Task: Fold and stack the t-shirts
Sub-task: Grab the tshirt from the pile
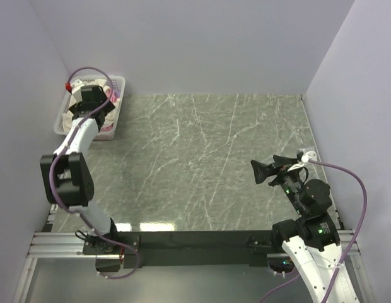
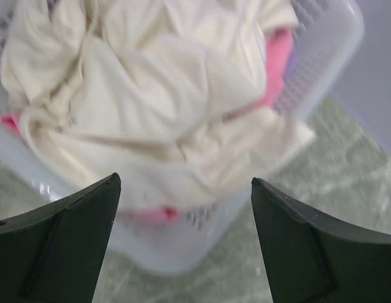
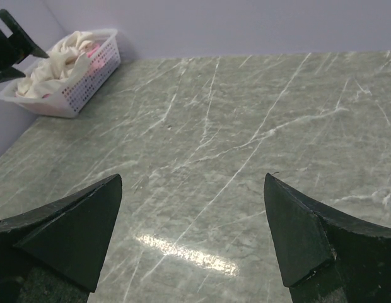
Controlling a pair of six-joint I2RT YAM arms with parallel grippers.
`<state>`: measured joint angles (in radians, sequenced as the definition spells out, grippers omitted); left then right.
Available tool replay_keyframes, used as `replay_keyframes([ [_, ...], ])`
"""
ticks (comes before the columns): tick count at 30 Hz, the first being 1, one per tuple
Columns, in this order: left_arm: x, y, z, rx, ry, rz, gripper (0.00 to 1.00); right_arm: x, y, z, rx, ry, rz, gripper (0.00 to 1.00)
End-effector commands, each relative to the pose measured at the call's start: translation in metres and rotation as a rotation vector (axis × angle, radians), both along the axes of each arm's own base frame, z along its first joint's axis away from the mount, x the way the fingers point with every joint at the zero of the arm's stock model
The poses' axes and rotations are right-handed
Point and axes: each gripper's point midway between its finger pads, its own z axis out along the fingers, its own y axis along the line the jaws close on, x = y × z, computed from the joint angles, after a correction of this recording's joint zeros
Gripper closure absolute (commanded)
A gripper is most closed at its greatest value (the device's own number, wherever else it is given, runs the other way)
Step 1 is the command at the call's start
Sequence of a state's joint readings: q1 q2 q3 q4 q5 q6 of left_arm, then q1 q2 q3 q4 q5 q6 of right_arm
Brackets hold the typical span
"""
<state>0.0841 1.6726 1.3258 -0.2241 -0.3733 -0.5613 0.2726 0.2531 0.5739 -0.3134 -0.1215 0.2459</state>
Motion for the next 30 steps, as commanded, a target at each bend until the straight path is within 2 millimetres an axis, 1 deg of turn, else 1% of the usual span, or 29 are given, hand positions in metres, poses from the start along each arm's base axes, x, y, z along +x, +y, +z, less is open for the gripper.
replay_keyframes([
  [1,0.040,0.031,0.032,0.035,-0.129,0.093,0.10,-0.002,0.006,0.009,0.020,-0.055,0.031,0.01],
  [2,0.045,0.034,0.028,0.034,-0.117,0.100,0.10,-0.001,0.005,0.008,0.022,-0.056,0.023,0.01],
  [3,0.057,0.041,0.019,0.034,-0.105,0.112,0.10,-0.001,0.003,0.006,0.023,-0.057,0.016,0.01],
  [5,0.065,0.049,0.009,0.045,-0.084,0.141,0.10,-0.001,0.002,0.008,0.024,-0.069,0.008,0.01],
  [6,0.073,0.053,-0.001,0.050,-0.069,0.146,0.11,0.000,0.001,0.006,0.022,-0.067,0.003,0.01],
  [7,0.076,0.055,-0.006,0.057,-0.060,0.149,0.13,0.000,0.000,0.005,0.022,-0.066,-0.001,0.01],
  [9,0.081,0.059,-0.016,0.068,-0.035,0.158,0.21,-0.001,-0.001,0.005,0.022,-0.071,-0.009,0.01],
  [10,0.081,0.059,-0.018,0.072,-0.027,0.157,0.27,0.000,-0.002,0.005,0.022,-0.071,-0.012,0.01],
  [11,0.081,0.060,-0.019,0.078,-0.020,0.153,0.43,0.000,-0.002,0.004,0.022,-0.070,-0.015,0.01],
  [13,0.077,0.060,-0.010,0.086,-0.034,0.153,0.68,-0.001,-0.002,0.005,0.027,-0.077,-0.012,0.01],
  [14,0.073,0.061,-0.003,0.099,-0.044,0.160,0.90,-0.001,-0.001,0.005,0.030,-0.079,-0.010,0.01],
  [15,0.064,0.061,0.012,0.108,-0.069,0.166,0.99,-0.002,0.000,0.006,0.031,-0.082,0.000,0.01],
  [16,0.061,0.061,0.025,0.117,-0.102,0.169,0.99,-0.002,0.001,0.006,0.031,-0.083,0.002,0.01],
  [17,0.051,0.060,0.051,0.136,-0.141,0.166,0.99,-0.003,0.001,0.009,0.034,-0.088,0.005,0.01],
  [19,0.040,0.056,0.082,0.163,-0.188,0.163,0.99,-0.004,0.002,0.009,0.034,-0.082,0.011,0.01],
  [20,0.034,0.052,0.102,0.198,-0.213,0.148,0.99,-0.002,0.002,0.009,0.039,-0.070,0.010,0.01],
  [21,0.026,0.034,0.136,0.207,-0.281,0.109,0.99,-0.003,0.002,0.011,0.044,-0.065,0.007,0.01],
  [23,0.018,0.011,0.168,0.228,-0.330,0.046,0.99,-0.001,0.001,0.011,0.058,-0.034,-0.004,0.01],
  [24,0.010,-0.019,0.202,0.221,-0.399,-0.015,0.99,-0.002,0.000,0.018,0.066,-0.037,-0.011,0.01],
  [26,0.003,-0.055,0.229,0.211,-0.451,-0.123,0.99,0.001,-0.002,0.017,0.071,0.001,-0.031,0.01],
  [27,-0.006,-0.091,0.253,0.192,-0.492,-0.206,0.99,0.001,-0.002,0.024,0.079,0.001,-0.035,0.01],
  [29,-0.014,-0.138,0.273,0.161,-0.529,-0.346,0.99,0.002,-0.002,0.024,0.082,0.033,-0.040,0.01],
  [30,-0.025,-0.178,0.291,0.130,-0.552,-0.446,0.99,0.000,-0.002,0.033,0.085,0.021,-0.038,0.01],
])
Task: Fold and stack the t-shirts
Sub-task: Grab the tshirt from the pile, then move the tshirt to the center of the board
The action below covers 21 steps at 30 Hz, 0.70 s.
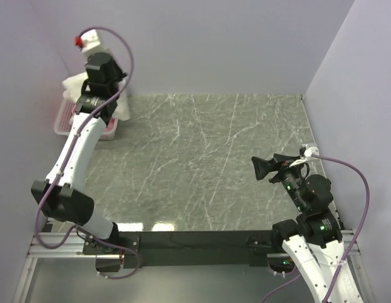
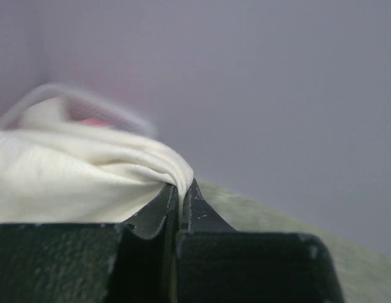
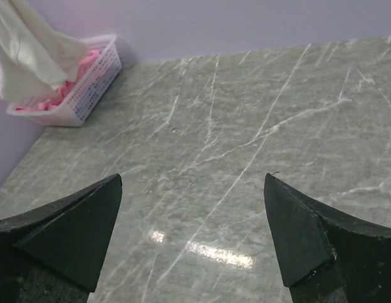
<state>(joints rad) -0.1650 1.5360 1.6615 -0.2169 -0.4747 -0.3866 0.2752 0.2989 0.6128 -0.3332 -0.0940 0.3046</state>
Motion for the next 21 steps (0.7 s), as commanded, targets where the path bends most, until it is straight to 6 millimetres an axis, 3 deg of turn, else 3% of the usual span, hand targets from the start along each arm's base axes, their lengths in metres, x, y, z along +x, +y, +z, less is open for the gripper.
replay_keyframes([
  [1,-0.035,-0.101,0.077,-0.006,-0.119,-0.319,0.99,-0.004,-0.001,0.029,0.033,-0.015,-0.011,0.01],
  [3,-0.058,-0.165,0.101,-0.033,-0.144,-0.520,1.00,-0.005,-0.003,0.039,0.036,-0.024,-0.019,0.01],
  [6,-0.094,-0.230,0.123,-0.067,-0.177,-0.739,0.99,-0.009,-0.010,0.045,0.029,-0.017,-0.048,0.01],
  [10,-0.126,-0.273,0.122,-0.102,-0.169,-0.912,1.00,-0.016,-0.018,0.054,0.010,-0.035,-0.075,0.01],
  [14,-0.132,-0.283,0.080,-0.081,-0.096,-0.959,0.99,-0.023,-0.027,0.057,-0.010,-0.050,-0.108,0.01],
  [15,-0.134,-0.284,0.052,-0.064,-0.041,-0.966,0.99,-0.025,-0.027,0.057,-0.010,-0.052,-0.107,0.01],
  [17,-0.136,-0.283,0.020,-0.026,0.013,-0.976,0.94,-0.027,-0.027,0.054,-0.027,-0.044,-0.095,0.01],
  [18,-0.139,-0.279,-0.016,-0.005,0.078,-0.973,0.93,-0.028,-0.026,0.053,-0.029,-0.039,-0.089,0.01],
  [19,-0.140,-0.275,-0.037,0.018,0.115,-0.963,0.92,-0.028,-0.026,0.050,-0.033,-0.029,-0.089,0.01],
  [20,-0.145,-0.267,-0.077,0.049,0.182,-0.949,0.88,-0.029,-0.021,0.047,-0.033,-0.016,-0.060,0.01],
  [21,-0.144,-0.258,-0.099,0.065,0.219,-0.907,0.86,-0.029,-0.019,0.045,-0.032,-0.005,-0.050,0.01],
])
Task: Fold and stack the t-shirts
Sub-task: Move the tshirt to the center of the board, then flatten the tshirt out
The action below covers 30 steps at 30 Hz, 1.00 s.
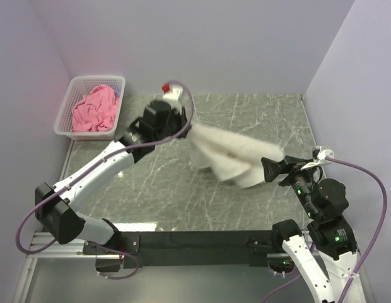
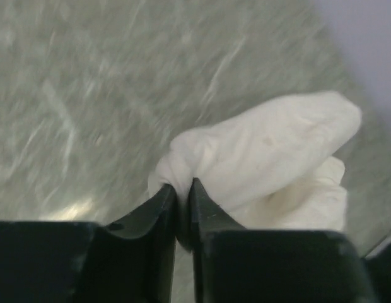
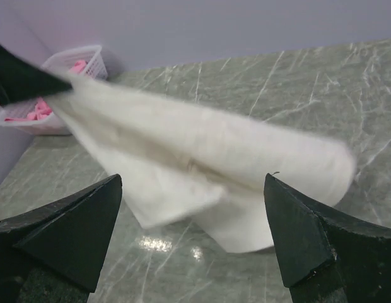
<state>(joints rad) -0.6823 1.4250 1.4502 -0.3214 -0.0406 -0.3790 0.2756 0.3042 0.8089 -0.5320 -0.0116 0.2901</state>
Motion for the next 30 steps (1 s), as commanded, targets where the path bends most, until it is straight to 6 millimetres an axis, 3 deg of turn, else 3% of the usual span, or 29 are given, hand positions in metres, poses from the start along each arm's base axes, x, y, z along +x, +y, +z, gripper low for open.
replay_keyframes([
  [1,-0.002,0.039,-0.043,0.089,-0.019,0.124,0.82,-0.006,0.006,0.004,-0.012,0.003,0.045,0.01],
  [2,-0.006,0.056,-0.084,0.149,0.035,0.185,0.70,-0.005,0.012,-0.002,-0.007,0.027,0.072,0.01],
  [4,-0.004,0.085,-0.116,0.193,0.095,0.293,0.57,0.000,0.016,-0.010,0.001,0.061,0.083,0.01],
  [5,-0.006,0.099,-0.133,0.212,0.130,0.347,0.42,0.004,0.018,-0.017,0.013,0.100,0.080,0.01],
  [7,-0.013,0.105,-0.143,0.232,0.155,0.358,0.31,0.009,0.023,-0.029,0.012,0.160,0.095,0.01],
  [8,-0.021,0.100,-0.147,0.216,0.175,0.322,0.22,0.015,0.026,-0.037,0.015,0.212,0.094,0.01],
  [10,-0.033,0.090,-0.151,0.205,0.198,0.267,0.16,0.021,0.027,-0.050,0.010,0.284,0.082,0.01],
  [17,-0.112,0.005,-0.178,0.342,0.191,-0.019,0.21,0.041,0.033,-0.105,0.028,0.517,0.035,0.07],
  [20,-0.132,-0.028,-0.190,0.354,0.202,-0.095,0.26,0.044,0.032,-0.121,0.042,0.559,0.005,0.18],
  [30,-0.146,-0.119,-0.228,0.338,0.261,-0.192,0.30,0.049,0.014,-0.148,0.056,0.568,-0.114,0.23],
])
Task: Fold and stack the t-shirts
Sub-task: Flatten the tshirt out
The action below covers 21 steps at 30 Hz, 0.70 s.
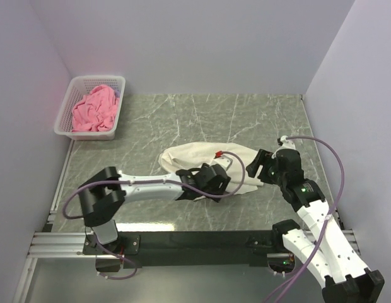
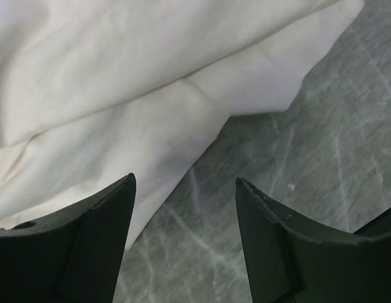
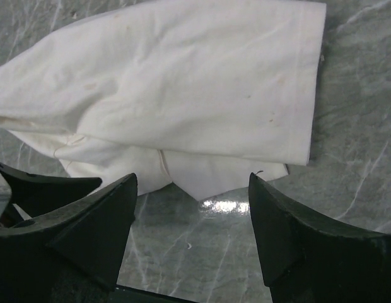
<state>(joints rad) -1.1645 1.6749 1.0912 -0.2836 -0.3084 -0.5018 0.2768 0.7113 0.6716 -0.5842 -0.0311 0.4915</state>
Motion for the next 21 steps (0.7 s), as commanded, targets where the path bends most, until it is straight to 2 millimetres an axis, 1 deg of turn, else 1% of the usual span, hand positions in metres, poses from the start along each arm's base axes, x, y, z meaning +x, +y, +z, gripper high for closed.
replay_keyframes([
  [1,0.004,-0.047,0.021,-0.134,-0.014,0.005,0.31,0.009,-0.010,0.006,0.008,-0.059,-0.083,0.23],
  [2,0.007,-0.052,0.015,-0.128,-0.008,0.013,0.31,0.008,-0.011,0.000,0.005,-0.049,-0.090,0.23],
  [6,0.008,-0.068,0.003,-0.127,0.015,0.001,0.33,0.008,-0.020,-0.008,-0.001,-0.041,-0.145,0.23],
  [9,0.009,-0.072,-0.009,-0.113,0.026,0.002,0.33,0.008,-0.028,-0.011,-0.017,-0.045,-0.182,0.23],
  [10,0.010,-0.074,-0.010,-0.112,0.027,0.005,0.34,0.008,-0.031,-0.014,-0.021,-0.043,-0.194,0.23],
  [11,0.009,-0.073,-0.018,-0.093,0.036,0.005,0.35,0.008,-0.032,-0.016,-0.024,-0.039,-0.198,0.23],
  [17,0.009,-0.069,-0.039,-0.047,0.055,0.022,0.37,0.010,-0.030,-0.020,-0.014,-0.034,-0.188,0.23],
  [21,0.010,-0.066,-0.047,-0.034,0.055,0.037,0.41,0.012,-0.028,-0.021,-0.010,-0.036,-0.181,0.23],
])
